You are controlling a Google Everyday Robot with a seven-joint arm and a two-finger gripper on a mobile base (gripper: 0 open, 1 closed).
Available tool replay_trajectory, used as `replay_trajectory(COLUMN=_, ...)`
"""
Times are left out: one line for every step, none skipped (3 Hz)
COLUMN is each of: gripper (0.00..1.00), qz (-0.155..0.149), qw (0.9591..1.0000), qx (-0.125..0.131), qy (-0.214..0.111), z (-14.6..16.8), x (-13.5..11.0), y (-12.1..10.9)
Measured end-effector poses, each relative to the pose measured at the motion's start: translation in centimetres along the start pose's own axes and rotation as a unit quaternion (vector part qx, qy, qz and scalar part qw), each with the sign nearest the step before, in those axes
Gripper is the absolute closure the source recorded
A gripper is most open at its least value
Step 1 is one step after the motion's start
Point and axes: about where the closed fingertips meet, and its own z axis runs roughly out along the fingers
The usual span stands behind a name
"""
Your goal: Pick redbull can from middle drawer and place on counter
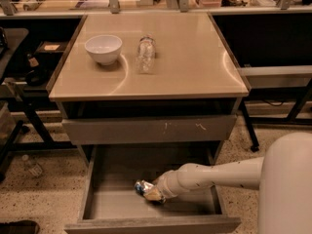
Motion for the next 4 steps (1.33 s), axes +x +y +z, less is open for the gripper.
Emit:
replay_trajectory(gripper=1.0, qz=0.001, qw=0.9998, qx=0.012, qy=0.018, z=-1.4, x=-0.4, y=-0.1)
replay_trajectory(gripper=1.0, qz=0.017, qw=0.9987, qx=0.025, qy=0.04, z=-4.6, x=-0.9, y=-0.5)
replay_trajectory(gripper=1.0, qz=0.046, qw=0.9963, qx=0.044, qy=0.058, z=-8.7, x=-1.0, y=-1.1)
replay_trajectory(gripper=1.0, qz=0.066, qw=0.9928, qx=0.07, qy=0.072, z=-12.5, x=-1.1, y=-1.8)
